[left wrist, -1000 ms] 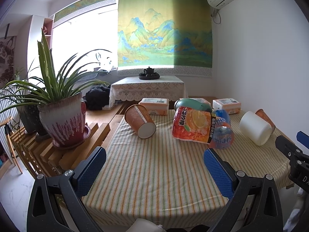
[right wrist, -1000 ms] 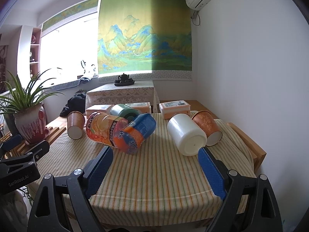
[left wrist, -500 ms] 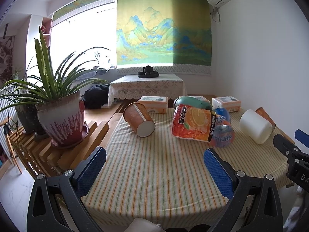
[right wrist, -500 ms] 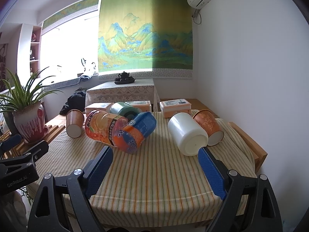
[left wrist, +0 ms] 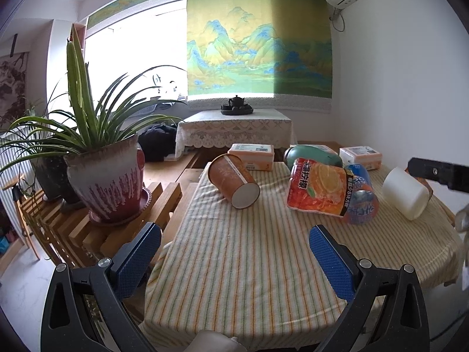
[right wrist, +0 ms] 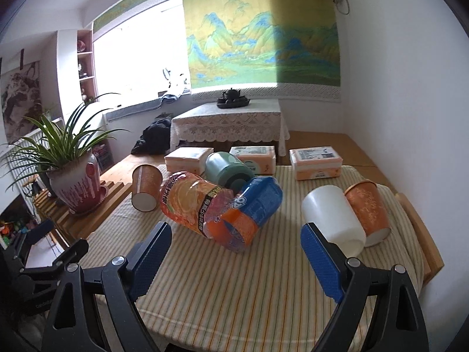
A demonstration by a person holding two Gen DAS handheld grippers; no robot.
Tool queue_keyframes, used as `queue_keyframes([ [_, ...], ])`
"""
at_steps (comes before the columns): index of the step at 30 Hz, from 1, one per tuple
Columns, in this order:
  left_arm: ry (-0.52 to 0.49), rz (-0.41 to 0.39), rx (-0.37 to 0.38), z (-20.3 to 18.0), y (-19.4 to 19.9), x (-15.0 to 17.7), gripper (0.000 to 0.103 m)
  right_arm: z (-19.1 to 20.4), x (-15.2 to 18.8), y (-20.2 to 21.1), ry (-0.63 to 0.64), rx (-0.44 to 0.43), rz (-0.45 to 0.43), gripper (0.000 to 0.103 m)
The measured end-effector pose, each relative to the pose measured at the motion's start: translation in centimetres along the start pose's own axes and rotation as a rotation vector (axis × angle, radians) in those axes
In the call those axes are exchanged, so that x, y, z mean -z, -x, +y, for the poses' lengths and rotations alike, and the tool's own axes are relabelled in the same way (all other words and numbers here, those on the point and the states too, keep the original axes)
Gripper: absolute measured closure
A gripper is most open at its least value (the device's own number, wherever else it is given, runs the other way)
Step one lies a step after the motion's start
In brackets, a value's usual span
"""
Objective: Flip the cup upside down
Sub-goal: 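Move the right gripper down onto the lying green thermos and close, then lift the green thermos with the right gripper and rotate it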
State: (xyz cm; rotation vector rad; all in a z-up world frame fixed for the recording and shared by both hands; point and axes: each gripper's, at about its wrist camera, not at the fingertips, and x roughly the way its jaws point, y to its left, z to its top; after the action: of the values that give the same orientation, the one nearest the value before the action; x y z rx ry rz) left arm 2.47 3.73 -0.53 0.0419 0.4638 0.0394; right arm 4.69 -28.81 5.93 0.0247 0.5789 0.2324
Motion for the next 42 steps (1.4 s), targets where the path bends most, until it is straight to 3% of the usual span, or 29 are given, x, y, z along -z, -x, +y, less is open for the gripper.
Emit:
queue_keyframes([
  [8, 0.049, 0.011, -0.059, 3.4, -1.1, -0.2, 0.001, -0.1, -8.3, -9.5, 0.101, -0.08, 0.222, 0.016],
  [15, 0.09, 0.024, -0.107, 6.4, -2.9, 0.0, 0.001, 0.9, -11.8, -18.6, 0.149, -0.088, 0.397, 0.016],
  [21, 0.135, 0.066, -0.122, 8.0, -5.1, 0.6, 0.001, 1.0, -12.1, -24.5, 0.152, -0.118, 0.551, 0.016],
  [29, 0.142, 0.088, -0.137, 8.9, -6.8, 0.9, 0.001, 1.9, -11.1, -27.9, 0.195, -0.144, 0.679, 0.016],
  [39, 0.149, 0.104, -0.137, 9.2, -7.8, 1.0, 0.001, 2.9, -9.9, -29.8, 0.268, -0.116, 0.774, 0.017],
  [42, 0.15, 0.103, -0.141, 9.4, -7.9, 0.9, 0.001, 2.9, -10.0, -29.9, 0.277, -0.106, 0.773, 0.025],
])
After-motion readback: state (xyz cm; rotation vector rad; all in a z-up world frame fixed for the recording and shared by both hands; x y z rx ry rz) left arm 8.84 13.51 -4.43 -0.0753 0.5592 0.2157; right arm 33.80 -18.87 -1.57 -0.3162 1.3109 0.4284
